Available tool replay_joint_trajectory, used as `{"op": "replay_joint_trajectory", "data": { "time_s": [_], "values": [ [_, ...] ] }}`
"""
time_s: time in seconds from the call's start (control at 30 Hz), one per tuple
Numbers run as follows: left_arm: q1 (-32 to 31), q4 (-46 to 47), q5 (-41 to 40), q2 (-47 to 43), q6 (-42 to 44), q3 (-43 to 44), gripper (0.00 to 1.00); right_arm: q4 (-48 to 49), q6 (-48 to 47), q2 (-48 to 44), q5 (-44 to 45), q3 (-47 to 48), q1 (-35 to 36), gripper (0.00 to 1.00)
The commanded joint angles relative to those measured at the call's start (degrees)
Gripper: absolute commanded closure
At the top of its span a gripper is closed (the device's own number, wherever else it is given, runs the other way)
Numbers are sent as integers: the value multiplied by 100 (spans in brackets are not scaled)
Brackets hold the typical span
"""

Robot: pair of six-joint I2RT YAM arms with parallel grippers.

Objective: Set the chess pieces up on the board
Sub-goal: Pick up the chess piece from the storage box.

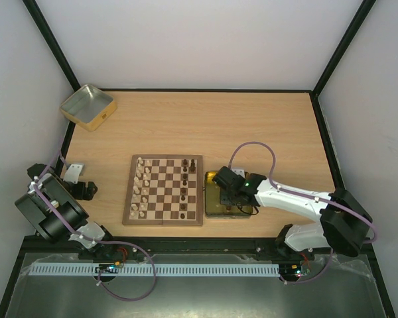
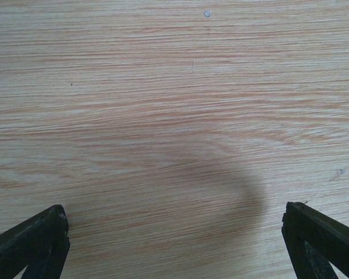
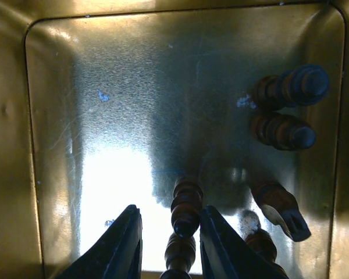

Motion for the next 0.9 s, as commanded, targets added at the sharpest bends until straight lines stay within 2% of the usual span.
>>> {"op": "replay_joint_trajectory", "data": {
  "time_s": [0.0, 0.23, 0.47, 0.87],
  "values": [
    [-6, -837, -315, 102, -179, -306, 1, 110, 47, 119, 121, -37, 29, 74],
    [0, -835, -311, 96, -170, -324, 1, 136, 48, 162, 183, -99, 22, 75],
    [-4, -823, -310, 98, -170, -330, 1, 80, 95, 119, 352, -60, 17, 82],
    [-2, -806, -311, 105, -187, -333, 1, -50, 36, 50, 466, 18, -56, 86]
  ]
}}
